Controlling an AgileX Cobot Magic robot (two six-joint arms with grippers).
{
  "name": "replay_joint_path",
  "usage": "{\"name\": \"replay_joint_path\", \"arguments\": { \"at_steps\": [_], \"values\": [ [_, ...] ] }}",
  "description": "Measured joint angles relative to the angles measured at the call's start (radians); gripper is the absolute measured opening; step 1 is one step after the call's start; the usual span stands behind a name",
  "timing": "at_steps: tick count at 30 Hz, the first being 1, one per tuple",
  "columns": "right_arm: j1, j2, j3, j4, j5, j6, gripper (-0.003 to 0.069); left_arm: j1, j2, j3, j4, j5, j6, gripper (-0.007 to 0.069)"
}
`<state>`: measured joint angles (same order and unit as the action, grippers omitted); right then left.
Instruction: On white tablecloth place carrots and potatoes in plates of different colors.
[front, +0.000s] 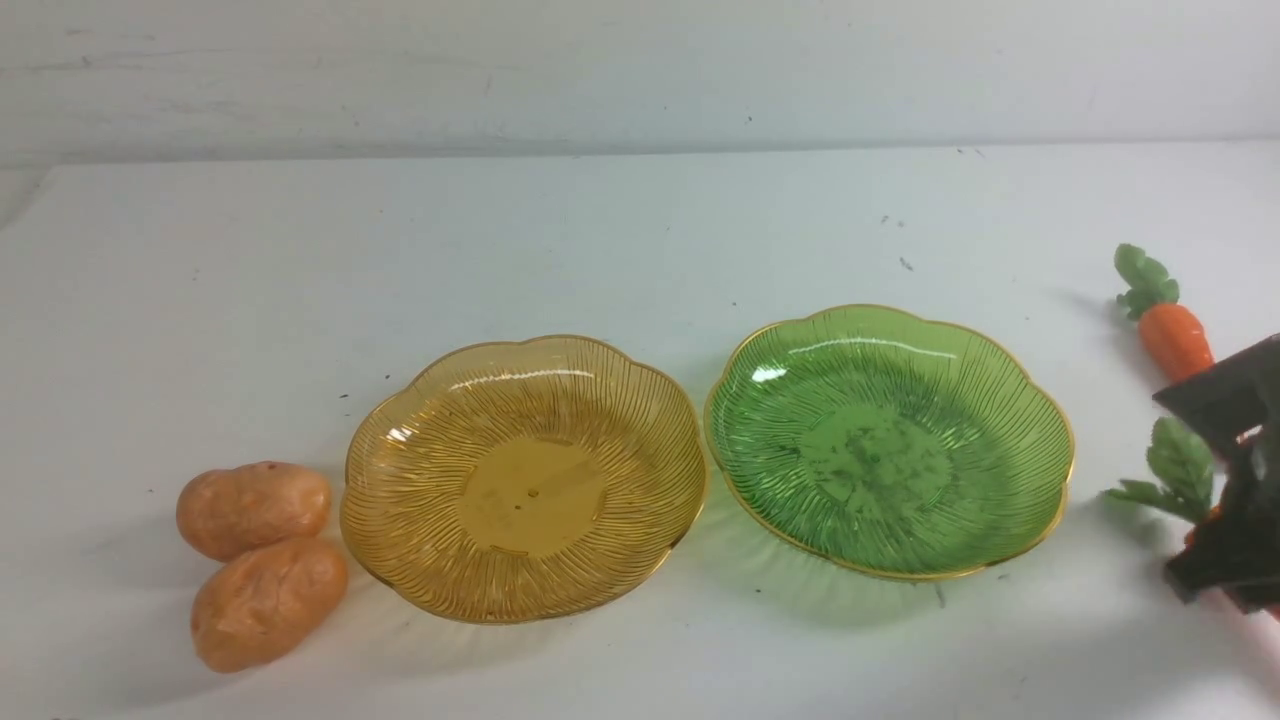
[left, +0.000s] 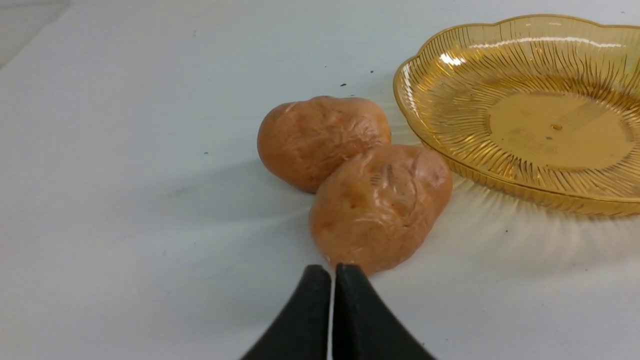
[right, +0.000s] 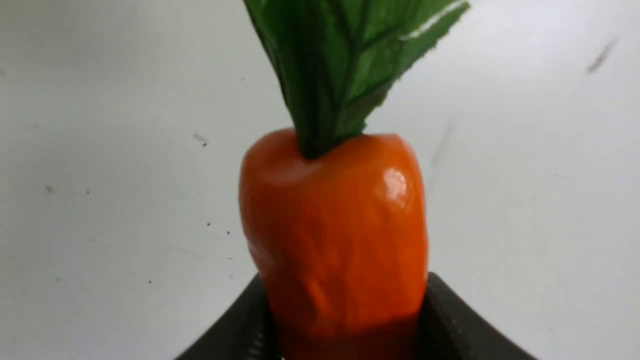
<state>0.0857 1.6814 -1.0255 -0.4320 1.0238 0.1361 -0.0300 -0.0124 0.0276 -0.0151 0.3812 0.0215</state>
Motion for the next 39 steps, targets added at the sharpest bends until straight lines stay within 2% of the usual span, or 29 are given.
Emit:
{"name": "replay_joint_path", "arguments": {
  "at_steps": [2,3,5,8,10,12,14,18,20,22,27,29,30,32,33,36,37,39],
  "values": [
    [0.0,-0.032,-0.053,0.018,0.064,0.016,0.0304,0.0,0.0,0.0,0.0,0.0,0.0,-0.0001],
    [0.0,-0.068,-0.117,0.065,0.128,0.029,0.0304,0.0,0.0,0.0,0.0,0.0,0.0,-0.0001],
    [0.0,-0.117,-0.173,0.173,0.154,0.034,0.0304,0.0,0.0,0.0,0.0,0.0,0.0,-0.0001],
    [0.0,-0.149,-0.199,0.389,0.087,0.022,0.0304,0.0,0.0,0.0,0.0,0.0,0.0,-0.0001],
    [0.0,-0.15,-0.2,0.486,0.037,-0.001,0.0304,0.0,0.0,0.0,0.0,0.0,0.0,-0.0001],
    [0.014,-0.131,-0.2,0.662,-0.043,-0.079,0.0304,0.0,0.0,0.0,0.0,0.0,0.0,-0.0001],
    [0.05,-0.093,-0.2,0.747,-0.1,-0.174,0.0304,0.0,0.0,0.0,0.0,0.0,0.0,-0.0001],
    [0.13,0.022,-0.2,0.798,-0.203,-0.32,0.0304,0.0,0.0,0.0,0.0,0.0,0.0,-0.0001],
    [0.139,0.077,-0.2,0.802,-0.25,-0.348,0.0314,0.0,0.0,0.0,-0.001,0.0,0.0,-0.0001],
    [0.14,0.115,-0.2,0.801,-0.263,-0.357,0.0364,0.0,0.0,0.0,-0.001,0.0,0.0,-0.0001],
    [0.139,0.14,-0.212,0.801,-0.249,-0.368,0.0554,0.0,0.0,0.0,-0.001,0.0,0.0,-0.0001],
    [0.139,0.14,-0.251,0.788,-0.215,-0.374,0.0594,0.0,0.0,0.0,-0.001,0.0,0.0,-0.0001],
    [0.139,0.14,-0.274,0.764,-0.198,-0.375,0.059,0.0,0.0,0.0,-0.001,0.0,0.0,-0.0001],
    [0.135,0.14,-0.329,0.697,-0.159,-0.377,0.0542,0.0,0.0,0.0,-0.001,0.0,0.0,-0.0001],
    [0.124,0.14,-0.368,0.636,-0.127,-0.371,0.0464,0.0,0.0,0.0,-0.001,0.0,0.0,-0.0001],
    [0.022,0.14,-0.44,0.439,-0.113,-0.341,0.0132,0.0,0.0,0.0,-0.001,0.0,0.0,-0.0001],
    [-0.018,0.142,-0.44,0.411,-0.13,-0.334,0.0064,0.0,0.0,0.0,-0.001,0.0,0.0,-0.0001],
    [-0.087,0.155,-0.44,0.399,-0.166,-0.31,0.001,0.0,0.0,0.0,-0.001,0.0,0.0,-0.0001]
  ]
}}
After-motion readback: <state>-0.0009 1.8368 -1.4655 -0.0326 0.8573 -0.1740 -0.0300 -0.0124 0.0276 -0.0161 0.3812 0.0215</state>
